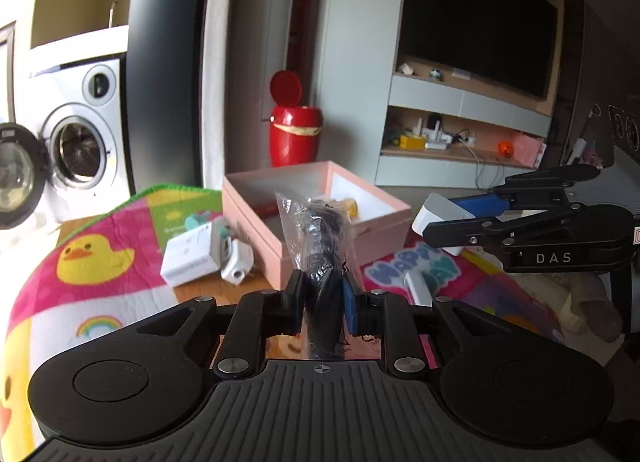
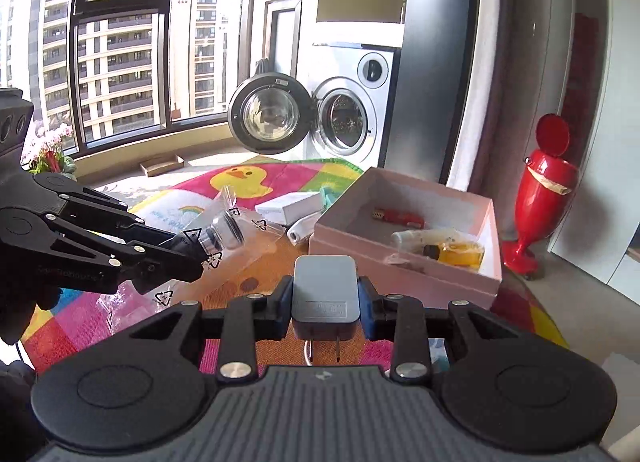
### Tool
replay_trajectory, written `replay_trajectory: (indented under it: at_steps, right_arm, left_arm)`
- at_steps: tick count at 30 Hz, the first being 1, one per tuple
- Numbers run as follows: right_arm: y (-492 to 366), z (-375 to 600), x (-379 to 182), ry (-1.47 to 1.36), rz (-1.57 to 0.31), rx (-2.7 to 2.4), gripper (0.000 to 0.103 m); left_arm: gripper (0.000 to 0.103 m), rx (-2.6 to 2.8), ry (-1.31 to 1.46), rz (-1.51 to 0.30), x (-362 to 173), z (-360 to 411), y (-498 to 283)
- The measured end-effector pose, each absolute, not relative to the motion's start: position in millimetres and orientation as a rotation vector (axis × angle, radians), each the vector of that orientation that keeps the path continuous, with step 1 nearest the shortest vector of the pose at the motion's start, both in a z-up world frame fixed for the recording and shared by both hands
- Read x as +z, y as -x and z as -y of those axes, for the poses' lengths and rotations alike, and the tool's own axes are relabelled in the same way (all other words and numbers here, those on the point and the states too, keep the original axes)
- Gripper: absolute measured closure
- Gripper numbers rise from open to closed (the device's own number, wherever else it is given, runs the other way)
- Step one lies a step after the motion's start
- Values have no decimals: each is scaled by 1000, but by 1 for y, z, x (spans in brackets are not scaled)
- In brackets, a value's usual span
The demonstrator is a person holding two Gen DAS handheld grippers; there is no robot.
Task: Organize rigid objects
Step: 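Grasp and lift the bagged black cable with the left gripper while the right holds the plug, then carry the bagged cable and white plug over the pink box and release both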
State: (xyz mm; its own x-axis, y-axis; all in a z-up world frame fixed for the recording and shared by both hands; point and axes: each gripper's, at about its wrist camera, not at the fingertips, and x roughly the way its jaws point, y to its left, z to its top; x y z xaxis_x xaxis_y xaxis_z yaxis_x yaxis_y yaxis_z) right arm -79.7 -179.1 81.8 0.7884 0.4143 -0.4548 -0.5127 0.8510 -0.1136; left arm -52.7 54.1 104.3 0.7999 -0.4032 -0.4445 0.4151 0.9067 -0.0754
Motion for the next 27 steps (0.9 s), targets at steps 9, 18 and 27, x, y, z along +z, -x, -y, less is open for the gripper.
replay_trajectory:
  at_steps: [9,18,27]
  right_arm:
    - [-14,191,159,131,-312,415,70]
    - [-15,212,87,135,-433,338,41]
    - [19,192,-13,204,-576,327,41]
  left_arm:
    - [78,-493,86,-349,200,-34,-78]
    - [77,-373,161,-545,113,-59,-107]
    - [77,-269,330,-680,28,-104,-96]
